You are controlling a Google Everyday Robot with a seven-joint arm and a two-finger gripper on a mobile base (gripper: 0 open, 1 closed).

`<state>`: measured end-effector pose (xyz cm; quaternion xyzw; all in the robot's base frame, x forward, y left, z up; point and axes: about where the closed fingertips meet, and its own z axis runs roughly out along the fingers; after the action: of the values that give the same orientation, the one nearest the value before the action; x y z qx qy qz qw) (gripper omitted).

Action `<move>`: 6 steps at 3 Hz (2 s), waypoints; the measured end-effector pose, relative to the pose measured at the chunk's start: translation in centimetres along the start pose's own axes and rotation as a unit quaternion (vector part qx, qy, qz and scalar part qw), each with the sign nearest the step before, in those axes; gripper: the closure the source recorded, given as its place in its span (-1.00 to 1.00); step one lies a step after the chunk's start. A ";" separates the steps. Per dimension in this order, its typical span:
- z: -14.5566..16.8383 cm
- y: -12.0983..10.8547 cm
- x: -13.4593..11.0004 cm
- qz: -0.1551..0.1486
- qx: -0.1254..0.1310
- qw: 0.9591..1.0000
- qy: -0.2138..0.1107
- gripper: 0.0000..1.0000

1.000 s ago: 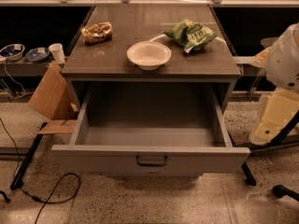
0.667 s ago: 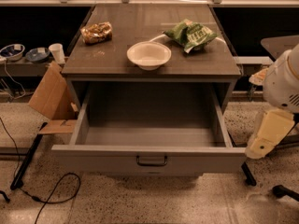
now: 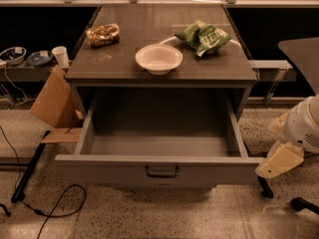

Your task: Close top drawer

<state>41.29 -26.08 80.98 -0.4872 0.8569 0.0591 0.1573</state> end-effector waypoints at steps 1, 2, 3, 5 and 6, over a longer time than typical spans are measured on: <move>1.3 -0.5 2.3 0.045 -0.004 0.999 -0.017 -0.03; 3.1 -0.2 4.1 0.073 -0.021 0.997 -0.018 0.59; 5.0 0.2 5.0 0.085 -0.038 0.996 -0.002 0.99; 9.3 2.1 7.2 0.089 -0.066 0.994 0.027 1.00; 11.0 3.1 7.7 0.078 -0.074 0.994 0.030 1.00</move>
Offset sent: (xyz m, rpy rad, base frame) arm -0.0153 -0.0363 -0.0589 0.1143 0.0752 -0.1595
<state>37.31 -27.92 67.95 -0.4304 0.8902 0.1194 0.0897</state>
